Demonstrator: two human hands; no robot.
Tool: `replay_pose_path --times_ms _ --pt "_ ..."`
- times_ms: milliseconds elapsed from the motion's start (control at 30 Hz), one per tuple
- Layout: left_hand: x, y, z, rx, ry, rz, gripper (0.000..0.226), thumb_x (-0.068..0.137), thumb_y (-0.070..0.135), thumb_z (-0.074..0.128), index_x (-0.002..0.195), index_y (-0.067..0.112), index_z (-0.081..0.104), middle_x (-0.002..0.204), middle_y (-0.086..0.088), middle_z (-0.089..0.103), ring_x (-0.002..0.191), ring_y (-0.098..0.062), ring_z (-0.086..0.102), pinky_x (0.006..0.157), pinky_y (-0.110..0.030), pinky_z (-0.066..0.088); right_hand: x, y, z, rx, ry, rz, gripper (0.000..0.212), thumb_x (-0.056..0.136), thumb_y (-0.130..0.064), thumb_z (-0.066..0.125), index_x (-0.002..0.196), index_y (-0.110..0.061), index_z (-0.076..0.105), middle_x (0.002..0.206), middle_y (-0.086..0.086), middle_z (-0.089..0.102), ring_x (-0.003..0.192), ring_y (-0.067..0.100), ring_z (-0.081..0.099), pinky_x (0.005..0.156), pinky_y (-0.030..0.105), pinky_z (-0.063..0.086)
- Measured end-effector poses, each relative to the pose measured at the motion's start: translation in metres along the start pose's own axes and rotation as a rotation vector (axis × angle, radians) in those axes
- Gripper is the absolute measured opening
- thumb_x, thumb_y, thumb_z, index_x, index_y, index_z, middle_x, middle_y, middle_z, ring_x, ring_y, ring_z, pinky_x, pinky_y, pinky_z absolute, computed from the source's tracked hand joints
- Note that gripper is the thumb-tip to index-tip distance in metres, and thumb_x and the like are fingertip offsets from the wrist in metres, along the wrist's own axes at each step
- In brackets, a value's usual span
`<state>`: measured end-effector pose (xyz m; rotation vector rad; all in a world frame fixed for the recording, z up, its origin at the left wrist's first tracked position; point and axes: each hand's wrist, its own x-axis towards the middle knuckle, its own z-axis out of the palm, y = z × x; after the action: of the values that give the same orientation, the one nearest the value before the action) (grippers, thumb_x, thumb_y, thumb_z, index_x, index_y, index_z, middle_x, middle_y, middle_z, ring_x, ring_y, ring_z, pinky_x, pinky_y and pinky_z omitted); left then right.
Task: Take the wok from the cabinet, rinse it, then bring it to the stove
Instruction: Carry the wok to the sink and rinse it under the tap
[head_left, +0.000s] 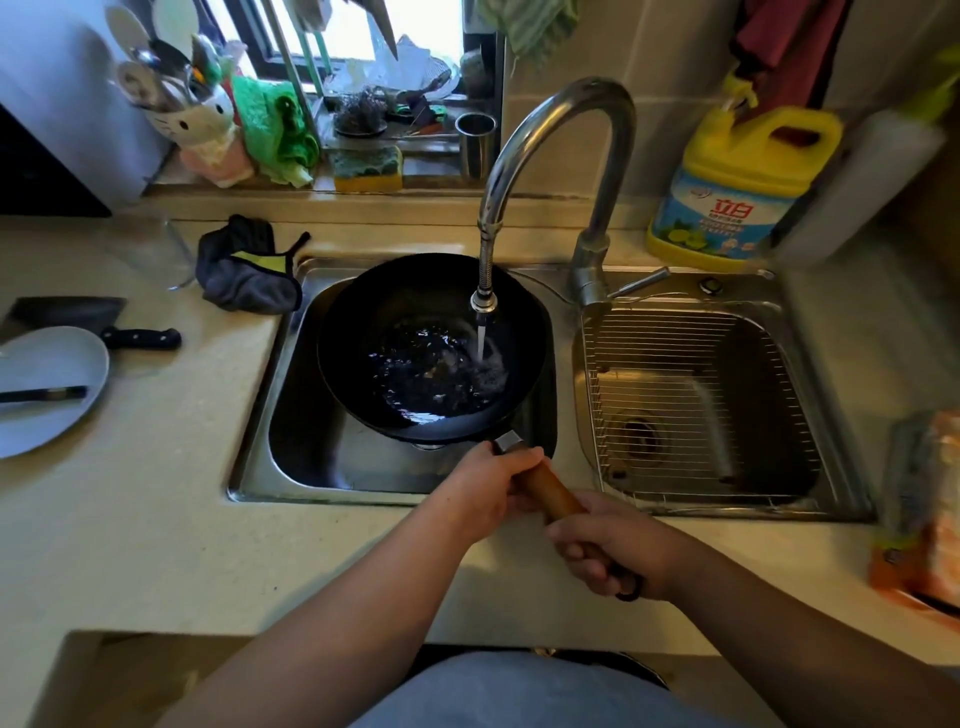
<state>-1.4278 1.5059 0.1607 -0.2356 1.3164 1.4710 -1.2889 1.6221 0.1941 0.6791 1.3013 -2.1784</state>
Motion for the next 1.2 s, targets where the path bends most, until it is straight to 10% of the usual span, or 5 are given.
replay_pose_path --times_ms 333,567,833,1200 --pt "-0.004 0.009 0.014 0.0 0.201 0.16 0.038 0.085 0.018 0.075 0.116 0.008 0.056 0.102 -0.017 0.073 0.088 -0.03 0.075 0.074 -0.044 0.062 0.004 -0.027 -0.018 0.298 -0.254 0.101 0.017 0.089 -0.006 0.054 0.105 -0.008 0.047 0.059 -0.001 0.047 0.038 0.006 0.046 0.032 0.015 0.033" --pt "-0.016 0.018 0.021 0.0 0.198 0.174 0.016 0.091 0.013 0.065 0.081 0.009 0.052 0.042 0.004 0.053 0.036 -0.01 0.056 0.038 -0.021 0.047 -0.014 -0.059 0.001 0.491 -0.251 0.248 0.016 0.087 -0.006 0.062 0.102 -0.005 0.056 0.061 0.001 0.047 0.038 0.007 0.048 0.031 0.014 0.037" --pt "-0.031 0.01 0.02 -0.108 -0.003 -0.011 0.01 0.09 0.01 0.058 0.08 0.006 0.056 0.052 -0.004 0.057 0.042 -0.014 0.06 0.042 -0.023 0.05 -0.032 -0.065 0.027 0.085 0.076 0.322 0.015 0.092 -0.007 0.059 0.107 -0.007 0.056 0.055 0.001 0.057 0.041 0.008 0.052 0.035 0.016 0.04" --pt "-0.009 0.002 0.024 -0.145 -0.077 -0.017 0.018 0.09 0.011 0.06 0.104 0.0 0.061 0.081 -0.015 0.074 0.074 -0.023 0.074 0.064 -0.036 0.06 -0.032 -0.043 0.008 -0.294 0.11 0.158 0.012 0.094 -0.009 0.055 0.105 -0.008 0.052 0.061 -0.001 0.055 0.046 0.009 0.052 0.039 0.021 0.041"
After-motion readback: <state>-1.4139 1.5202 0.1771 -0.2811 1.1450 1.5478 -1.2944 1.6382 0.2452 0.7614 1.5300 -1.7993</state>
